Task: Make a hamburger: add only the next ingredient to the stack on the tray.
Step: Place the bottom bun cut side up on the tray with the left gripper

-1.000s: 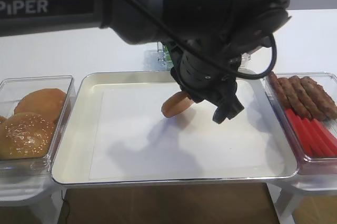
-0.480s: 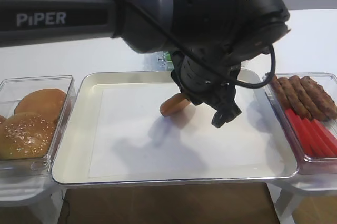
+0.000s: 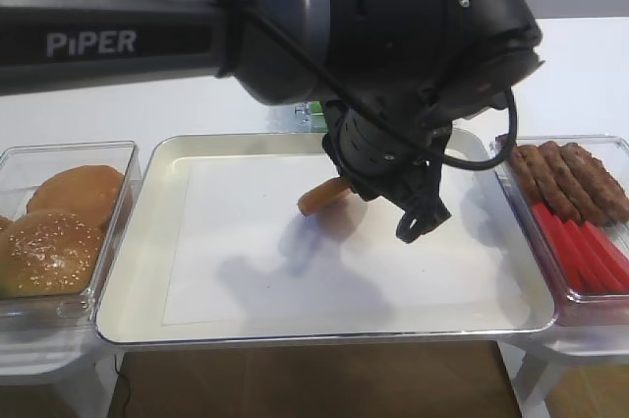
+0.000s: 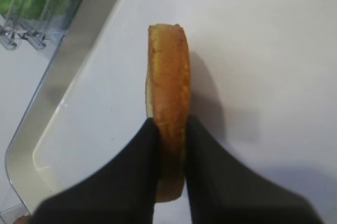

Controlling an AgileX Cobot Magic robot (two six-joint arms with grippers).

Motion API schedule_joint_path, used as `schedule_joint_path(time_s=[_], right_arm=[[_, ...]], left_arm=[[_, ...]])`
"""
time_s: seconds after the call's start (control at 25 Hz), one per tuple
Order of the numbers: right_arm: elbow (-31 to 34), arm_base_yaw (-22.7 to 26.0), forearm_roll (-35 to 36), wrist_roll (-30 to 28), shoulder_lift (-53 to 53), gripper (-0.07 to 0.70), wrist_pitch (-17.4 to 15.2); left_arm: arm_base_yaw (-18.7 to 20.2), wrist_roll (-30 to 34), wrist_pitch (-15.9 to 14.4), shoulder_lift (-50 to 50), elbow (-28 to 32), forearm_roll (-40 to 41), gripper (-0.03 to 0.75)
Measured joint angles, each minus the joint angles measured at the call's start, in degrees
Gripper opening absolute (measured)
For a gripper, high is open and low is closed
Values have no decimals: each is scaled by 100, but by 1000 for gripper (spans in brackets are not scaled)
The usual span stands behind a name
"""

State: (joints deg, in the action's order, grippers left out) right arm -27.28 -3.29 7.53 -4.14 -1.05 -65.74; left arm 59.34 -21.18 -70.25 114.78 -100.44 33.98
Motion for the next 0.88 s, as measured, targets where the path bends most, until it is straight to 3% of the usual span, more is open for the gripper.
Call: schedule_joint_path(time_s=[0.24, 0.6, 0.88], right_arm=[[0, 0, 0, 10, 0, 153, 0], [0, 0, 0, 21, 0, 153, 0], [0, 0, 0, 21, 0, 153, 0]], left_arm=[[0, 33, 12, 0, 0, -33, 113], [0, 33, 12, 45, 0, -187, 285], [0, 60, 12, 45, 0, -460, 336]])
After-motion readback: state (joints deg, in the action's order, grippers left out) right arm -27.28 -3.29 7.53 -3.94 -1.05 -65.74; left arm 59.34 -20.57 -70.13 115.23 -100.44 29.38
